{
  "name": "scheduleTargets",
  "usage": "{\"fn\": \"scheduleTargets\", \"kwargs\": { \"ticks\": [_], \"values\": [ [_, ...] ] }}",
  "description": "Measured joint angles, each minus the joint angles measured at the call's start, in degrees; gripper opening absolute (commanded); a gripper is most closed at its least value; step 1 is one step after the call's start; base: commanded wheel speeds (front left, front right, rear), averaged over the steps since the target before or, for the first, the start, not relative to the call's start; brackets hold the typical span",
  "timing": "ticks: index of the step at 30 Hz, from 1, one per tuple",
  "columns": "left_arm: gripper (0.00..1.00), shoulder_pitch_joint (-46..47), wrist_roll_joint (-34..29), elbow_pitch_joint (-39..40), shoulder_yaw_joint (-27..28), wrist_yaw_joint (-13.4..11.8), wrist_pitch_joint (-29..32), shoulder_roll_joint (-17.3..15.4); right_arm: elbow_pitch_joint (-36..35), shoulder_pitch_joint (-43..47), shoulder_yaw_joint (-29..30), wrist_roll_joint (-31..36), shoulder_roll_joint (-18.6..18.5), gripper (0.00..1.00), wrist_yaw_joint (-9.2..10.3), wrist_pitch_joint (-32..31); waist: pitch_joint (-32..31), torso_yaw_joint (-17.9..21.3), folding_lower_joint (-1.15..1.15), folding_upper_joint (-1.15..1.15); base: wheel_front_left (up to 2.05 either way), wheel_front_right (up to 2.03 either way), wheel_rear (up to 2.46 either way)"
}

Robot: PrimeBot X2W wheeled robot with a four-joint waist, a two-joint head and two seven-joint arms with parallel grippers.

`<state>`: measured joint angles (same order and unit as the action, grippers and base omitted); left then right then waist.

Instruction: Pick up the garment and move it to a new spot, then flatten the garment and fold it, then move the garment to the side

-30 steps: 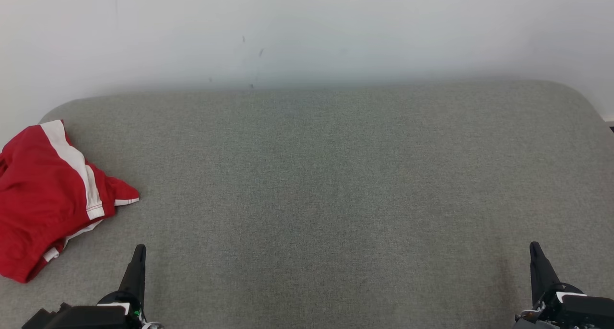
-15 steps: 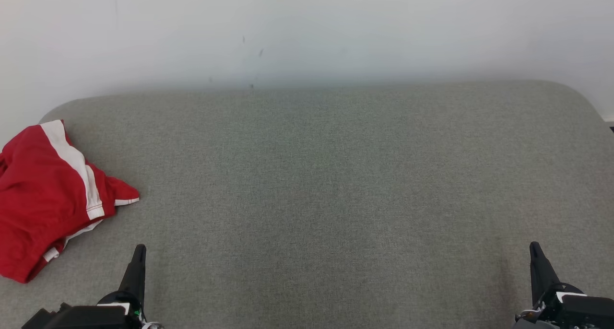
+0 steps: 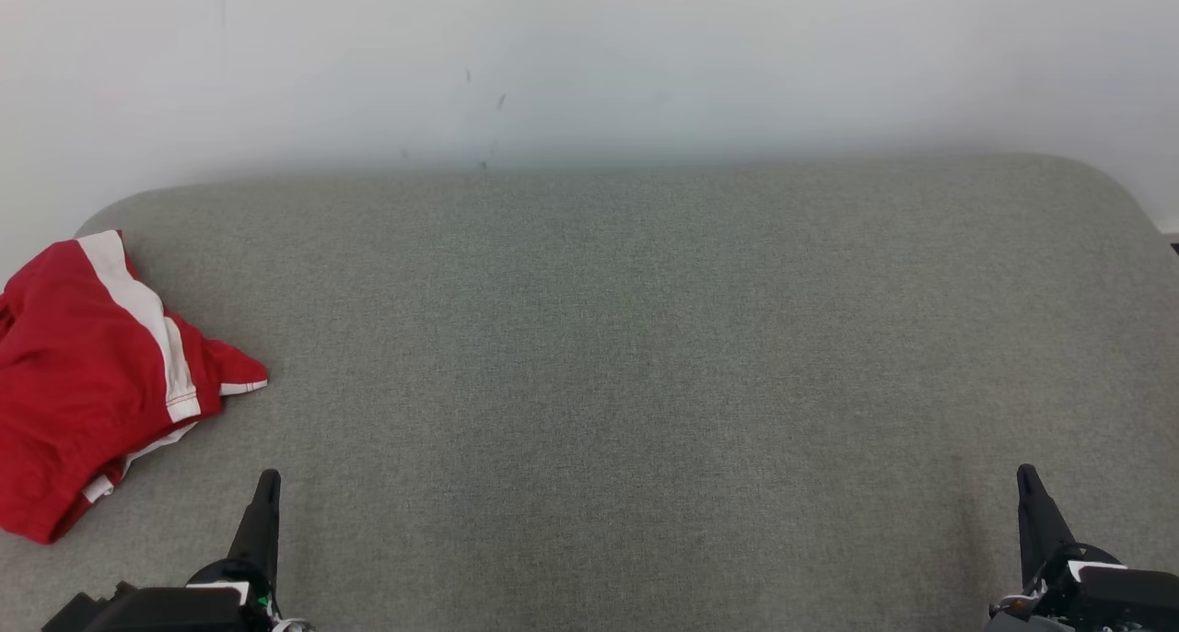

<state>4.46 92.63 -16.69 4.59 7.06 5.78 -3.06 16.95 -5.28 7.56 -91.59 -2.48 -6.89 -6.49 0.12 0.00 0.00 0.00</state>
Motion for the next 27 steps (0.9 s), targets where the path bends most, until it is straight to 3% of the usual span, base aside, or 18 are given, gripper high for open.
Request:
{"fn": "scheduleTargets", "kwargs": {
  "ticks": [27],
  "values": [
    [0.00, 0.00, 0.00, 0.00, 0.02, 0.00, 0.00, 0.02, 0.00, 0.00, 0.00, 0.00, 0.00, 0.00, 0.00, 0.00, 0.00, 0.00, 0.00, 0.00, 0.00, 0.00, 0.00]
  ]
}}
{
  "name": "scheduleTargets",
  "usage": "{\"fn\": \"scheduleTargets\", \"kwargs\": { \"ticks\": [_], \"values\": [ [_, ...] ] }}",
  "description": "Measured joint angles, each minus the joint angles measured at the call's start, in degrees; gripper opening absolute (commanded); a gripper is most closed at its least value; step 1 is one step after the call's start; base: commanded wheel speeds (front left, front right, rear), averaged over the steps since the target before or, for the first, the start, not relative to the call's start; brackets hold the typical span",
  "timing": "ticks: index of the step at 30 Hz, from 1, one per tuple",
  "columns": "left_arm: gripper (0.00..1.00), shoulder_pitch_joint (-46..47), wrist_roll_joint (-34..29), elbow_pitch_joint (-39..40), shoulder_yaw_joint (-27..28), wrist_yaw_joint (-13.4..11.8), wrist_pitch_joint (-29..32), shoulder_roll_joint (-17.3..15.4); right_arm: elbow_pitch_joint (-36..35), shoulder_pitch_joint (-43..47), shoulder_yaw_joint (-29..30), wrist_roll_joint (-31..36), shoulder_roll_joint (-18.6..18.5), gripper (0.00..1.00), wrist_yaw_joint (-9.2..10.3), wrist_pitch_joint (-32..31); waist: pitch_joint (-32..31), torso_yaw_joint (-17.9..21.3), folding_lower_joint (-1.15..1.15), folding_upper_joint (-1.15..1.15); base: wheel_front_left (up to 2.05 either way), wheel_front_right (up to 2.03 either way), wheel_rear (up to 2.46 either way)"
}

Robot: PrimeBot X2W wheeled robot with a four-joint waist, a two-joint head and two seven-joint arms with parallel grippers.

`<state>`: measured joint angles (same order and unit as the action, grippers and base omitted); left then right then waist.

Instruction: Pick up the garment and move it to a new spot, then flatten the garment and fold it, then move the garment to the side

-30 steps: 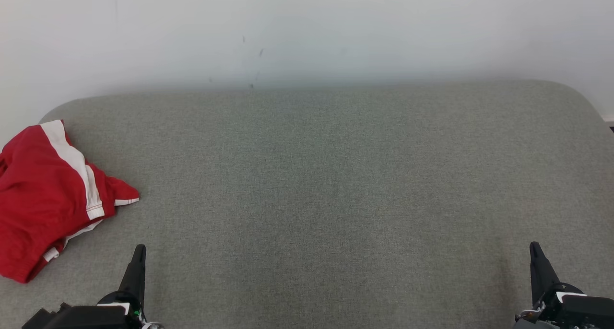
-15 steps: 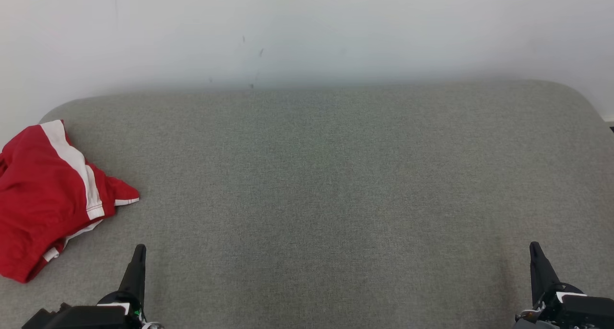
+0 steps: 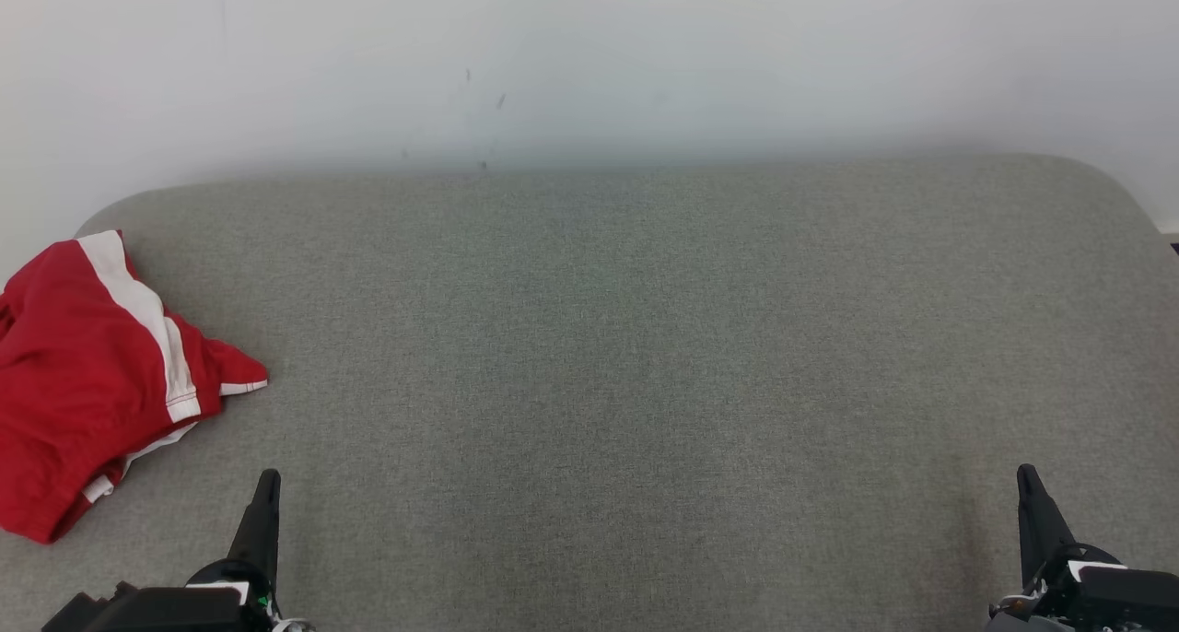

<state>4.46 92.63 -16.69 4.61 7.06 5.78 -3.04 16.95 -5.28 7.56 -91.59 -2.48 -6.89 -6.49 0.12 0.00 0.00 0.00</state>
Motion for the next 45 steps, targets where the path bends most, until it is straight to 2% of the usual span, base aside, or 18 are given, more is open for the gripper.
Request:
{"fn": "scheduleTargets", "kwargs": {
  "ticks": [45],
  "values": [
    [0.00, 0.00, 0.00, 0.00, 0.03, 0.00, 0.01, 0.01, -0.01, 0.00, 0.00, 0.00, 0.00, 0.00, 0.00, 0.00, 0.00, 0.00, 0.00, 0.00, 0.00, 0.00, 0.00]
  ]
}}
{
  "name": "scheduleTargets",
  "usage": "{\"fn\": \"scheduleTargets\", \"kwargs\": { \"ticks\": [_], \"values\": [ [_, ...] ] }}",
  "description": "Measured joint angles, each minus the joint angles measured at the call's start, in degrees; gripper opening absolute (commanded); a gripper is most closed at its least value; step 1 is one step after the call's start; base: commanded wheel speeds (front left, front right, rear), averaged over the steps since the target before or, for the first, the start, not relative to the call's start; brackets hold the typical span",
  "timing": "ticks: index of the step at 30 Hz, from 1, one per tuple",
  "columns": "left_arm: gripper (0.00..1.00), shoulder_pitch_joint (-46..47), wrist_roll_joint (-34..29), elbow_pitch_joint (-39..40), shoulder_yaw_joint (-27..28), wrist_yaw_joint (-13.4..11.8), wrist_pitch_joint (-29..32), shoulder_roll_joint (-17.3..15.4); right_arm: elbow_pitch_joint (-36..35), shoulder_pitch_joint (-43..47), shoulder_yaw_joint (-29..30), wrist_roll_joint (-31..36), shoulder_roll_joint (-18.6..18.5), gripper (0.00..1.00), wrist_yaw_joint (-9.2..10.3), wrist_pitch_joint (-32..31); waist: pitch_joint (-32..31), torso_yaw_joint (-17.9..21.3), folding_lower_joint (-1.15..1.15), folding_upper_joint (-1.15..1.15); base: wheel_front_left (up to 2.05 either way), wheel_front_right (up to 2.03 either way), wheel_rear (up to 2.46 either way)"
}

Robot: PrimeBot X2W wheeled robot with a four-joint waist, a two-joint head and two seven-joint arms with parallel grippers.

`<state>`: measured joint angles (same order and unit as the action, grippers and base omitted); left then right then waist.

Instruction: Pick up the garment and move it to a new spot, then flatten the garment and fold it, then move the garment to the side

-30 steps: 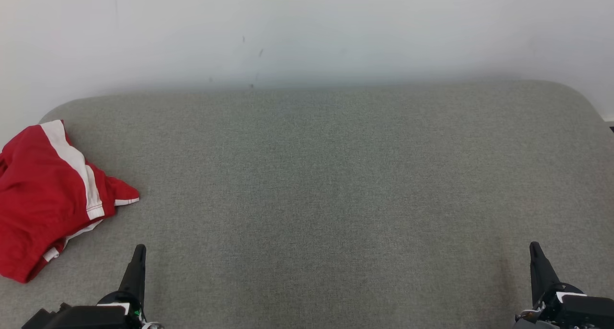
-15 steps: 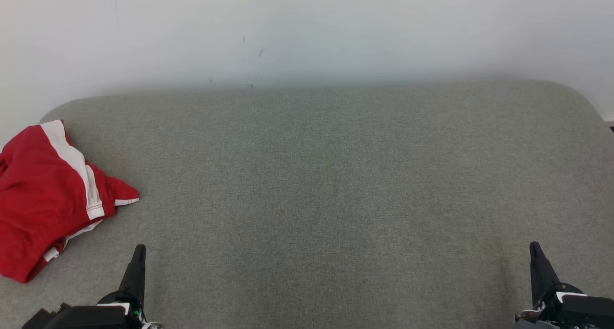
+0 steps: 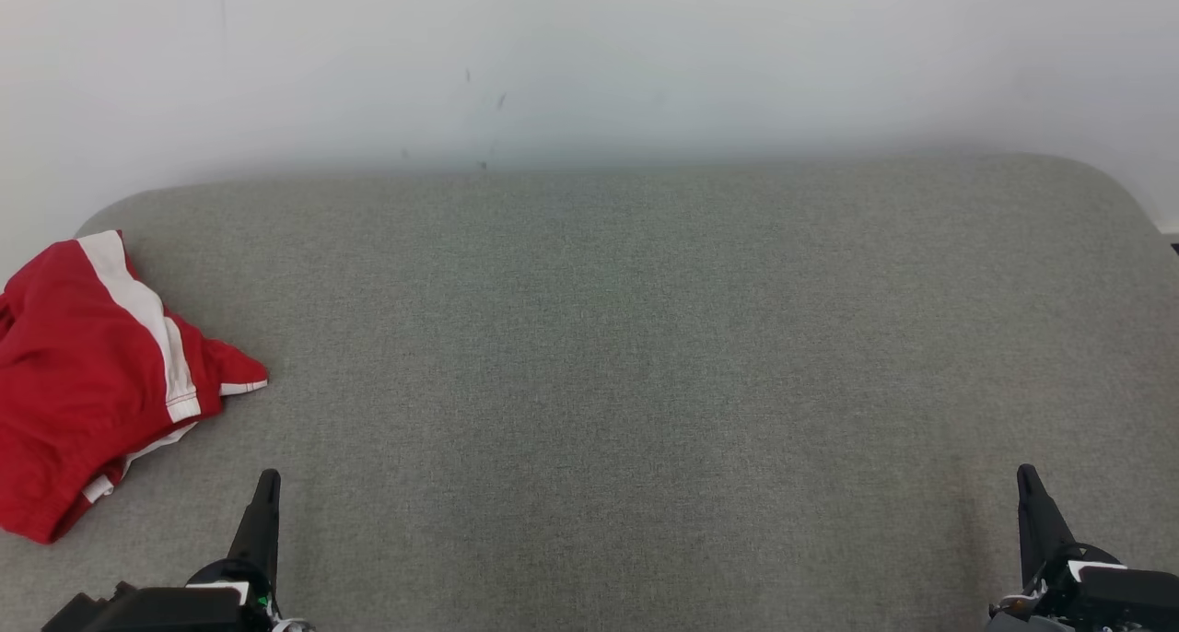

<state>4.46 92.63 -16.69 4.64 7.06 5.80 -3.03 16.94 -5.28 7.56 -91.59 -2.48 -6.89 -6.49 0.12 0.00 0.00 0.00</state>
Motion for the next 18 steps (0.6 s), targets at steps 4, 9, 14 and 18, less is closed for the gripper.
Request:
{"fn": "scheduleTargets", "kwargs": {
  "ticks": [4, 9, 14, 18],
  "values": [
    [0.00, -0.15, 0.00, -0.23, -0.04, -0.01, -0.02, 0.01, 0.32, 0.10, -0.08, 0.00, 0.05, 0.00, 0.00, 0.01, 0.00, 0.00, 0.00, 0.00, 0.00, 0.00, 0.00],
    [1.00, -2.16, 0.00, -2.21, -0.11, -0.09, -0.14, 0.43, 2.14, 2.14, -0.37, 0.00, 0.86, 1.00, 0.26, 0.05, 0.00, 0.00, 0.00, 0.00, 0.00, 0.00, 0.00],
    [1.00, -2.20, 0.01, -1.89, -0.36, -0.08, -0.91, 0.43, 1.63, 2.12, -0.78, 0.00, 0.85, 1.00, 0.26, 0.65, -0.01, 0.03, 0.00, 0.00, 0.00, 0.00, 0.00],
    [1.00, -2.20, 0.01, -1.37, -0.91, -0.08, -1.46, 0.43, 0.69, 2.11, -1.10, 0.00, 0.83, 1.00, 0.26, 1.54, -0.02, 0.06, 0.00, 0.00, 0.00, 0.00, 0.00]
  ]
}}
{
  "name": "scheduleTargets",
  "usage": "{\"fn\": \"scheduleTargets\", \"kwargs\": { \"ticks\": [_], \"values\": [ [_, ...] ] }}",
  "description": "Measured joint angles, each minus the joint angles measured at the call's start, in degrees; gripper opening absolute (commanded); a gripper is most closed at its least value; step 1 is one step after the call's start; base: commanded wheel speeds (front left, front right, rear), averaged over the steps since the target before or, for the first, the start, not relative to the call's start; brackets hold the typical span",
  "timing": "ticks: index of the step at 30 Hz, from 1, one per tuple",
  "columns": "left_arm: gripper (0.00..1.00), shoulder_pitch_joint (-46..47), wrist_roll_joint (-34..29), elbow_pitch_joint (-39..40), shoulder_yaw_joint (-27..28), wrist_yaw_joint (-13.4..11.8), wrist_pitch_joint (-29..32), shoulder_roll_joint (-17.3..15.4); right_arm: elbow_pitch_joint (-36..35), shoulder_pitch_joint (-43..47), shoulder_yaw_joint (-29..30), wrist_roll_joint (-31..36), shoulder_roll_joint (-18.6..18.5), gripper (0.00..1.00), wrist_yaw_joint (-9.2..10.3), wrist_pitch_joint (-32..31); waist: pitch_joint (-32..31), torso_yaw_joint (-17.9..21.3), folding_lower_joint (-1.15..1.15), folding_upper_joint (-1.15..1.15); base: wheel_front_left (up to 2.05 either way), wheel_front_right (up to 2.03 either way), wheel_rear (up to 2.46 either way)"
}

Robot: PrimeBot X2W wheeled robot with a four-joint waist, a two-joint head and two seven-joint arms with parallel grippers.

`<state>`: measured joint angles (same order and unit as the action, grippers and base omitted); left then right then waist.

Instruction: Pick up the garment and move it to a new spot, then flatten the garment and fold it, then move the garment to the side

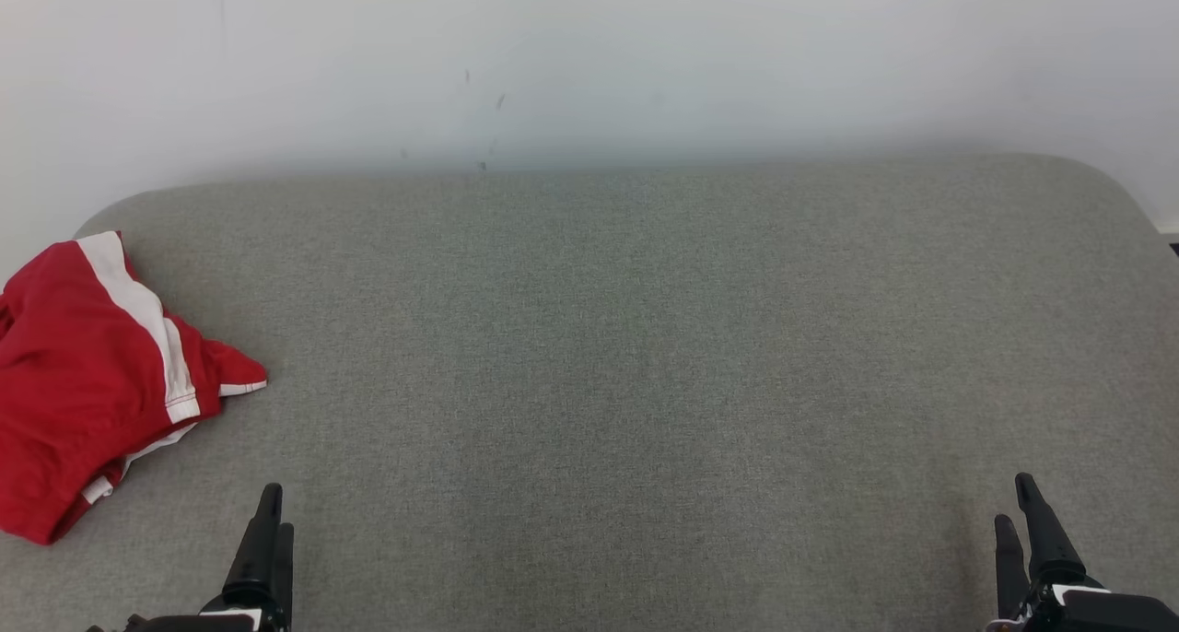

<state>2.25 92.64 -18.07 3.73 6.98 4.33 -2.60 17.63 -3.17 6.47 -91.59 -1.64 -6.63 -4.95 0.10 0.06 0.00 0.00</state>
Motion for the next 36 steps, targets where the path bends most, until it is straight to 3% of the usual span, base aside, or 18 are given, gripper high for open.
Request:
{"fn": "scheduleTargets", "kwargs": {
  "ticks": [8, 18, 27, 36],
  "values": [
    [1.00, 0.01, -0.31, 2.00, -0.85, 0.00, -1.98, 0.00, -2.52, -0.07, -1.05, 0.79, -0.07, 1.00, 0.00, 1.59, -0.06, 0.12, 0.00, 0.00, 0.00, 0.00, 0.00],
    [1.00, 0.03, -5.65, 4.33, -2.65, 0.00, -4.38, -0.76, -5.70, -0.13, -3.02, 4.74, -0.99, 1.00, 0.00, 4.09, -0.12, 0.24, 0.00, 0.00, 0.00, 0.00, 0.00],
    [1.00, 0.03, -15.89, 5.71, -4.87, -0.97, -6.27, -2.15, -7.93, -0.43, -6.44, 12.32, -2.96, 1.00, 0.00, 6.14, -0.14, 0.24, 0.00, 0.00, 0.00, 0.00, 0.00],
    [1.00, 0.15, -27.61, 7.39, -6.45, -4.24, -8.05, -3.42, -9.25, -0.99, -9.49, 23.41, -5.47, 1.00, 0.10, 8.15, -0.15, 0.30, 0.00, 0.00, 0.00, 0.00, 0.00]
  ]
}}
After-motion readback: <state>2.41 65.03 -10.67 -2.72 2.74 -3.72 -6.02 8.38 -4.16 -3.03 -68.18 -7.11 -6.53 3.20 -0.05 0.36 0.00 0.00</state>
